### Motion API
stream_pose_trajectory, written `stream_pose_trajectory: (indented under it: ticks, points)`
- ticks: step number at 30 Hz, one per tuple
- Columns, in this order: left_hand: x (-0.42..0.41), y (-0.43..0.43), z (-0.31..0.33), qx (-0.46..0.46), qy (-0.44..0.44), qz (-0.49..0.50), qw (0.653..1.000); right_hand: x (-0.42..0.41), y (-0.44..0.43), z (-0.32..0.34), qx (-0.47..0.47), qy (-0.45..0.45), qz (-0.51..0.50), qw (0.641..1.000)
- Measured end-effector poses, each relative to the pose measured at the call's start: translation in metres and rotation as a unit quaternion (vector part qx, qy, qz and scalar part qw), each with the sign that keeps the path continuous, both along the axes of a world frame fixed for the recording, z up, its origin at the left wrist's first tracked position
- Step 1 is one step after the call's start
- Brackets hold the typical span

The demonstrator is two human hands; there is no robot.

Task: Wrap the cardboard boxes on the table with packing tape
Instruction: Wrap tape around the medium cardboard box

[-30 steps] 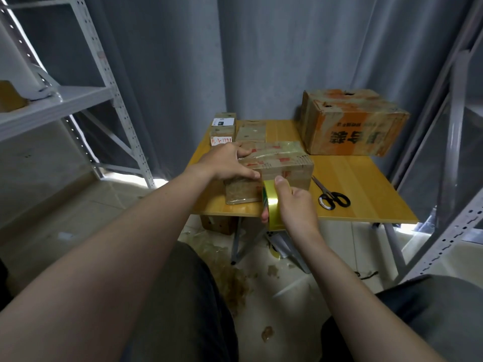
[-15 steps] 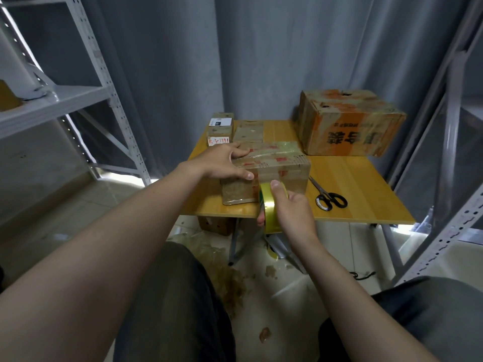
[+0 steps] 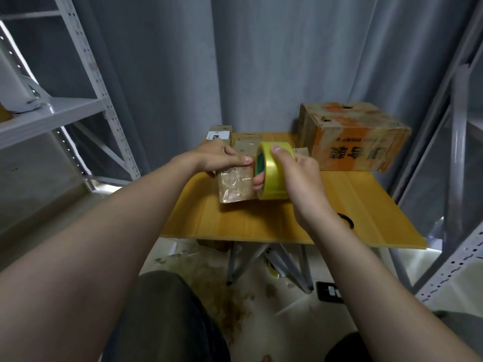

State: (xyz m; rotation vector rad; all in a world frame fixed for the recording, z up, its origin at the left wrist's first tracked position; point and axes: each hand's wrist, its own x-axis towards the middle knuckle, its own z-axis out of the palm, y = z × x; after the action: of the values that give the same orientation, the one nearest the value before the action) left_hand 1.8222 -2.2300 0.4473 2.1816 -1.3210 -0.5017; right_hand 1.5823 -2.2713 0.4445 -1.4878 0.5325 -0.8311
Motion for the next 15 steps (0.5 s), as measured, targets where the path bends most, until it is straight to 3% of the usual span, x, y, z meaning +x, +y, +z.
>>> stream_pose_trajectory:
  ticks: [8, 12, 15]
  points:
    - [0.015, -0.026, -0.015, -0.068, 0.048, 0.126, 0.988, 0.045, -0.035, -0.004, -0.048, 0.012, -0.006, 0.999]
    - [0.024, -0.039, -0.017, -0.09, -0.001, 0.164, 0.982, 0.067, -0.048, -0.004, -0.056, -0.01, -0.038, 0.998]
    - [0.022, -0.047, -0.016, -0.095, -0.065, 0.136, 0.984, 0.086, -0.058, 0.002, -0.061, 0.01, -0.052, 0.997]
